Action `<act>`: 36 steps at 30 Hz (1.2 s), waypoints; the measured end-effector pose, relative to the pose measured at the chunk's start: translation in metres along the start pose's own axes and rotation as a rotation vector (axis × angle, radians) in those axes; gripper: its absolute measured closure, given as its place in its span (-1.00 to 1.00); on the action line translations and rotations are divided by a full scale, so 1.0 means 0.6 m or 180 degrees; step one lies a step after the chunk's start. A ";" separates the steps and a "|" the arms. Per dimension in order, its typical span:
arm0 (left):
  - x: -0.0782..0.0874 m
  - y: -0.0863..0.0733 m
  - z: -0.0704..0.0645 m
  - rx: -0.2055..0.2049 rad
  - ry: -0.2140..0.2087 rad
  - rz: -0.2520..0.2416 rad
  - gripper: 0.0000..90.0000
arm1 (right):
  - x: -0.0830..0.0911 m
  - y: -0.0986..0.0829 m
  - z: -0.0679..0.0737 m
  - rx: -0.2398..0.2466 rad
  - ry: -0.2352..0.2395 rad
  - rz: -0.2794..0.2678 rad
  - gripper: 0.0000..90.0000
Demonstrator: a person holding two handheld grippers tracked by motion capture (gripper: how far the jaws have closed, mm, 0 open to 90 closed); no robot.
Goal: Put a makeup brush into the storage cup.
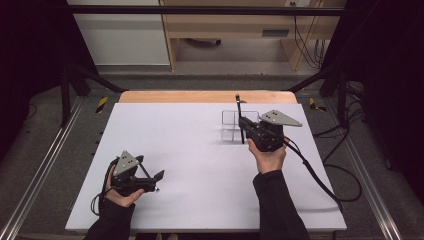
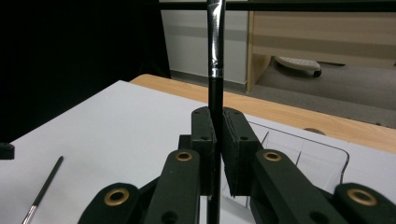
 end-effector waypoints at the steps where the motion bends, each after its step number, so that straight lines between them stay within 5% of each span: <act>1: 0.000 0.001 0.000 0.0000 -0.0002 -0.0009 -0.81 | -0.002 0.000 -0.001 -0.0003 -0.0005 -0.0006 0.88; 16: 0.000 0.001 -0.001 -0.0001 -0.0004 -0.0012 -0.81 | -0.026 0.013 -0.031 -0.0097 -0.0188 -0.0226 0.88; 36: 0.003 0.003 0.003 0.0040 -0.0003 -0.0052 -0.81 | -0.074 0.010 -0.065 -0.0135 -0.0421 -0.0262 0.88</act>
Point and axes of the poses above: each handheld gripper's, and its own axes: x roughly backward along the jaws, y roughly out of its top, z roughly to its left, the point moved 6 cm from there along -x, roughly forward along the jaws, and after that the axes turned 15 degrees about -z, right-handed, at the moved point
